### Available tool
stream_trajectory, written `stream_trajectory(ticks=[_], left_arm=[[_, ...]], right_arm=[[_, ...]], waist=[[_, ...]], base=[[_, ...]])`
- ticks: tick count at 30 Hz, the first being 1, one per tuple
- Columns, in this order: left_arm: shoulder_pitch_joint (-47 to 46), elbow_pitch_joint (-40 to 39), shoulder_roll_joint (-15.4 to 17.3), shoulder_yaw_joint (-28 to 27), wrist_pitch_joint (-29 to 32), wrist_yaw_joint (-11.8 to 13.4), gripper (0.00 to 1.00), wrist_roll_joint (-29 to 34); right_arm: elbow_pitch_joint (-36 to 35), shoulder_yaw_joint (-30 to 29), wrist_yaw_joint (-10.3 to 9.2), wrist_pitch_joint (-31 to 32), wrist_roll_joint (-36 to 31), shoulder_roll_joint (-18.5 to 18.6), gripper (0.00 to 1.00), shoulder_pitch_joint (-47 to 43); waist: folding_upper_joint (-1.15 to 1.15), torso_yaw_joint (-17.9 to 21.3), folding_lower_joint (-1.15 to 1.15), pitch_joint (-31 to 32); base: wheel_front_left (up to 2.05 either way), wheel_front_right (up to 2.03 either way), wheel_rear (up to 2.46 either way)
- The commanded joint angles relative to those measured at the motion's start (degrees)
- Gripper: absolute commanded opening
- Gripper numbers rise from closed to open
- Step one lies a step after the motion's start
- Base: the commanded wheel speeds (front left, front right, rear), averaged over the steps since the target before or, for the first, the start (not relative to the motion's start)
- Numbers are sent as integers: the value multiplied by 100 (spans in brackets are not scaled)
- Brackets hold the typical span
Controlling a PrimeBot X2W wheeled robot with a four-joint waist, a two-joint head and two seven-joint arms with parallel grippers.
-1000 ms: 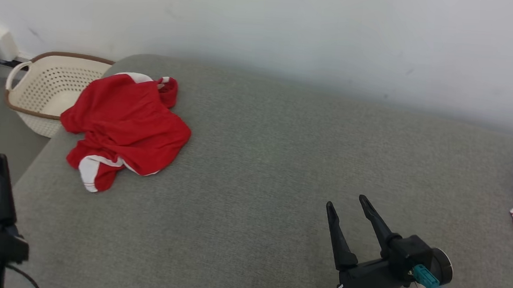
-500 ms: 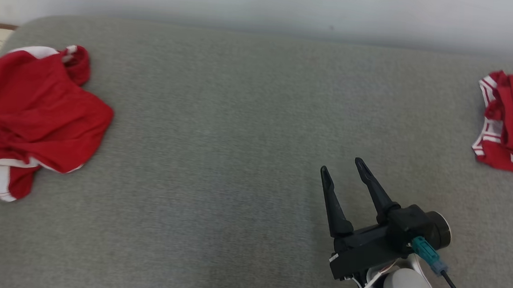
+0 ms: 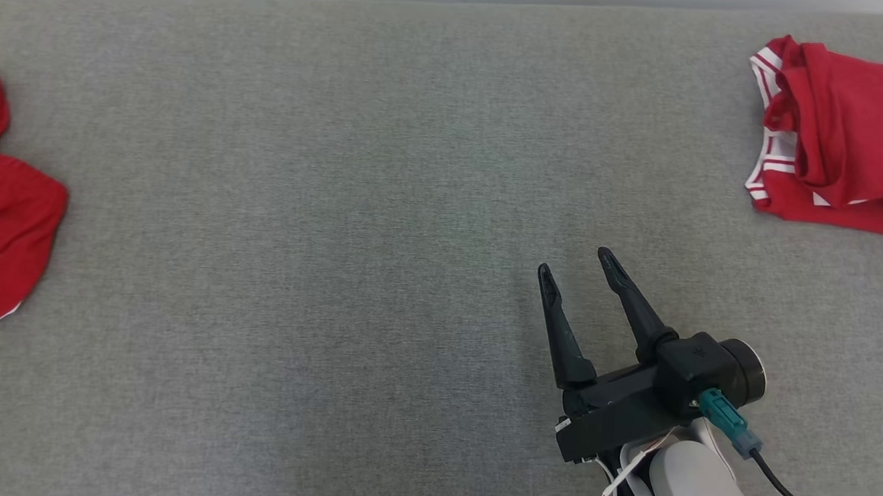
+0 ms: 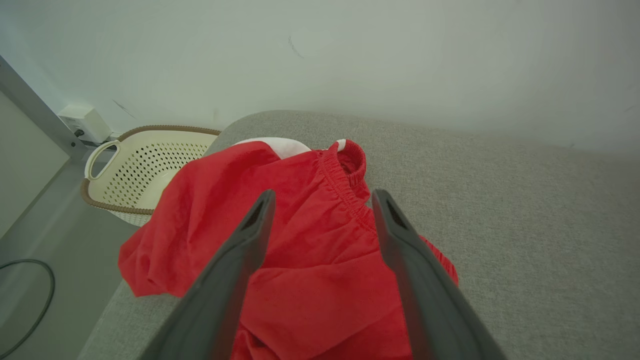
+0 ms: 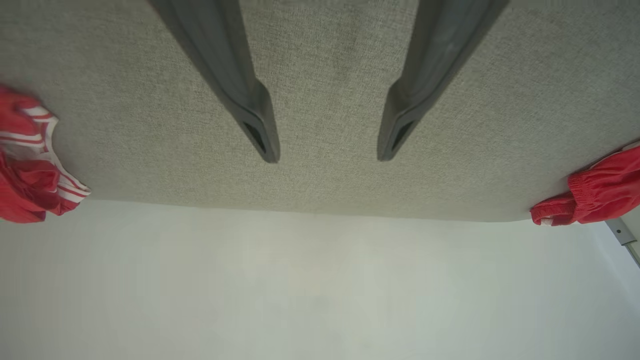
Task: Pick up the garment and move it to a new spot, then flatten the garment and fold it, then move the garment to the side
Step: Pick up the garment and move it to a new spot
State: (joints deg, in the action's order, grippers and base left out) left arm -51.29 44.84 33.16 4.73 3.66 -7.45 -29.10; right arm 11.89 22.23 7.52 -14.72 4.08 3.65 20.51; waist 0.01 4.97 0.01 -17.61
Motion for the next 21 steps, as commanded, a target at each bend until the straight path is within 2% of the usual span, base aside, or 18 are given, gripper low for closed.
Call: stream_trajectory(ticks=[1, 7, 14, 21], left_arm=[[-84, 86, 129, 84, 43, 8, 100, -93], [-93, 534, 290, 582, 282, 7, 100, -381], [-27, 823, 322, 1093, 1160, 7, 100, -925], [-30, 1059, 357, 1328, 1822, 7, 100, -1206]], right_arm=[[0, 20, -6, -41, 10, -15, 100, 36], [17, 63, -6, -44, -27, -19, 100, 86], [43, 93, -6, -48, -35, -11, 100, 117], [69, 112, -6, -50, -19, 17, 100, 146]], waist=[[-1, 90, -1, -38], [-1, 180, -1, -63], [-1, 232, -1, -107], [-1, 282, -1, -149]], base=[[0, 0, 0], [0, 0, 0], [0, 0, 0], [0, 0, 0]])
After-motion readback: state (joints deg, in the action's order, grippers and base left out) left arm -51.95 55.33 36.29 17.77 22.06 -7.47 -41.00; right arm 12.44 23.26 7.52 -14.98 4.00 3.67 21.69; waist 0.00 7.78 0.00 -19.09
